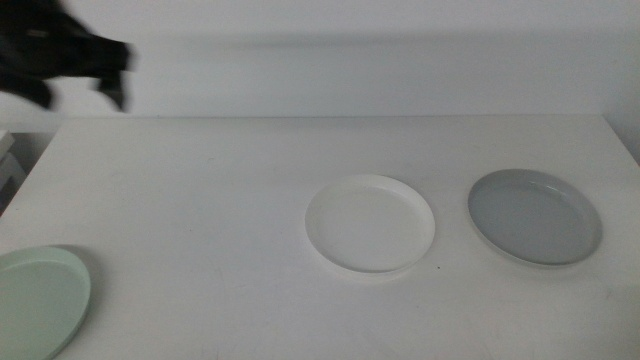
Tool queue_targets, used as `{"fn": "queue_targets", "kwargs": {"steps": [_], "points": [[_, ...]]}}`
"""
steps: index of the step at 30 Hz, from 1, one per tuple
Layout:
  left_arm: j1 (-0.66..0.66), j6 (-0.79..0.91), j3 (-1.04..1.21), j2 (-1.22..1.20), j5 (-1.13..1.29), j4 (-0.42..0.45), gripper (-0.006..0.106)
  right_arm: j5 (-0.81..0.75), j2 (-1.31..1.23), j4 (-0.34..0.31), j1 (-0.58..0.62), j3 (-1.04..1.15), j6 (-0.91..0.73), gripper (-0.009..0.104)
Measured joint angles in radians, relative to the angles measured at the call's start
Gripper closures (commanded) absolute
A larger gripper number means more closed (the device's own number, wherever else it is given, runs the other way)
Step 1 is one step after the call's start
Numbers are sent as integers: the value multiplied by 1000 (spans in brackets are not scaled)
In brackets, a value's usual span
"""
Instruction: Stack the three bowls on top of each other.
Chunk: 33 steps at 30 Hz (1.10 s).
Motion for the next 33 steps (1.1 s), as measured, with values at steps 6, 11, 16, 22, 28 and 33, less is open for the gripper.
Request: {"fn": "queue_targets", "kwargs": {"steps": [6, 11, 16, 22, 28, 33], "points": [[205, 38, 130, -102, 9, 2, 11, 0, 0, 0, 0, 0, 0, 41], [368, 107, 277, -128, 9, 2, 14, 0, 0, 0, 0, 0, 0, 41], [486, 180, 403, -101, 7, 0, 14, 0, 0, 0, 0, 0, 0, 41], [587, 265, 460, -26, -39, -25, 14, 0, 0, 0, 0, 0, 0, 41], [602, 310, 465, 60, -119, -28, 14, 0, 0, 0, 0, 0, 0, 41], [602, 318, 465, 136, -153, -31, 19, 0, 0, 0, 0, 0, 0, 41]]}}
